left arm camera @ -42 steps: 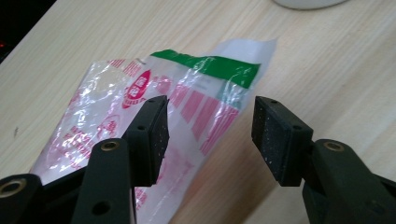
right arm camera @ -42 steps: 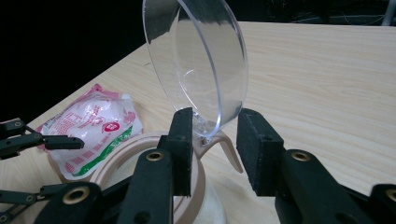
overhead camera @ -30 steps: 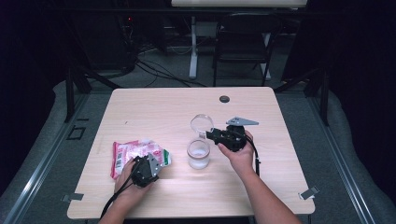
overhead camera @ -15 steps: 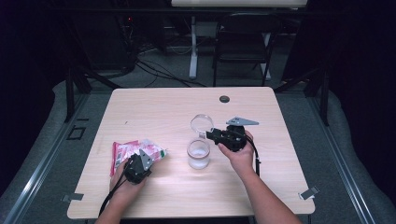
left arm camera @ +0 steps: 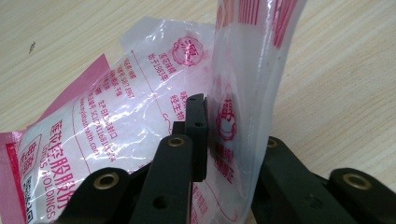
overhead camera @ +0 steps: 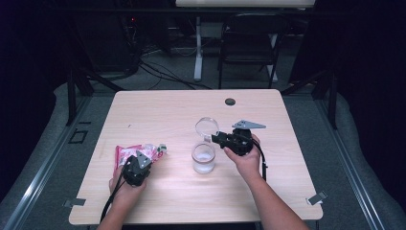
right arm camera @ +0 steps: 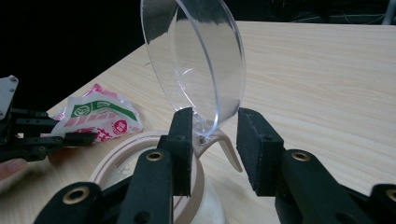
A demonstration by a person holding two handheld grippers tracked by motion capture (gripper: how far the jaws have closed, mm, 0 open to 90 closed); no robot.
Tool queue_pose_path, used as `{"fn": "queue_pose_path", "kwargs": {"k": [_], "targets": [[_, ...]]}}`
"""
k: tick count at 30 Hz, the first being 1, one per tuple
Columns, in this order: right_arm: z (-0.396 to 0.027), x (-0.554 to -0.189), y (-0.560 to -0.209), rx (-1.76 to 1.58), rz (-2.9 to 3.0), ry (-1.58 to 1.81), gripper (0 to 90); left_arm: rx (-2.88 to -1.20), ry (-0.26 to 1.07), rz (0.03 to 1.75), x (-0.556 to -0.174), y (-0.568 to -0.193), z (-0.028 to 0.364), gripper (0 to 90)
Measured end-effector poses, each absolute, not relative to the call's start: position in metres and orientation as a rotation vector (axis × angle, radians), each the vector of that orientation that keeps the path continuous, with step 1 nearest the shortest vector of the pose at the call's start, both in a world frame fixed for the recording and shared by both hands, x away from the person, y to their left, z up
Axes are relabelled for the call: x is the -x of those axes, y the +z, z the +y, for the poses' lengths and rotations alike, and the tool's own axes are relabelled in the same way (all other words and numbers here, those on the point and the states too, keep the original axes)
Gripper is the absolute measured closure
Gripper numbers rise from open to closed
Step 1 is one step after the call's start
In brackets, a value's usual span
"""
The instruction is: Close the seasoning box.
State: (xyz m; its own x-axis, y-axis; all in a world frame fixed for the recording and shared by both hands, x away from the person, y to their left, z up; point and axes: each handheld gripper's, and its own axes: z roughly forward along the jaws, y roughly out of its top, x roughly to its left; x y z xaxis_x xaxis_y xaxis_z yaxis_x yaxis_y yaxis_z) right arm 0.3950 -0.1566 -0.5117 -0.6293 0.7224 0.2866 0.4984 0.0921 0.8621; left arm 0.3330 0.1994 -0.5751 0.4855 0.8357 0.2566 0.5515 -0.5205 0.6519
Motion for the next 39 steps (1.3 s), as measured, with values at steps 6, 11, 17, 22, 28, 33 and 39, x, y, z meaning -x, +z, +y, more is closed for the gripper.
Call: {"fn": "queue_pose_path", "kwargs": {"k": [6,11,17,22,28,33,39], "targets": [[-0.157,-0.395,-0.512,-1.243,2.144,1.57,66.6,-2.224,0.731,1.165,-0.334,-0.573,0.202,87.3],[-0.158,-0.394,-0.512,-1.241,2.143,1.571,66.6,-2.2,0.678,1.189,-0.336,-0.569,0.207,87.8],[-0.159,-0.393,-0.512,-1.241,2.138,1.574,66.4,-2.17,0.643,1.21,-0.338,-0.562,0.212,88.5],[-0.161,-0.391,-0.512,-1.244,2.131,1.574,66.3,-2.139,0.613,1.222,-0.338,-0.556,0.217,88.6],[-0.163,-0.39,-0.512,-1.246,2.13,1.572,66.3,-2.12,0.6,1.229,-0.339,-0.551,0.222,88.6],[-0.164,-0.389,-0.512,-1.248,2.125,1.568,66.2,-2.07,0.592,1.24,-0.338,-0.545,0.227,88.7],[-0.166,-0.388,-0.512,-1.251,2.123,1.567,66.0,-1.99,0.576,1.256,-0.334,-0.534,0.241,88.7]]}}
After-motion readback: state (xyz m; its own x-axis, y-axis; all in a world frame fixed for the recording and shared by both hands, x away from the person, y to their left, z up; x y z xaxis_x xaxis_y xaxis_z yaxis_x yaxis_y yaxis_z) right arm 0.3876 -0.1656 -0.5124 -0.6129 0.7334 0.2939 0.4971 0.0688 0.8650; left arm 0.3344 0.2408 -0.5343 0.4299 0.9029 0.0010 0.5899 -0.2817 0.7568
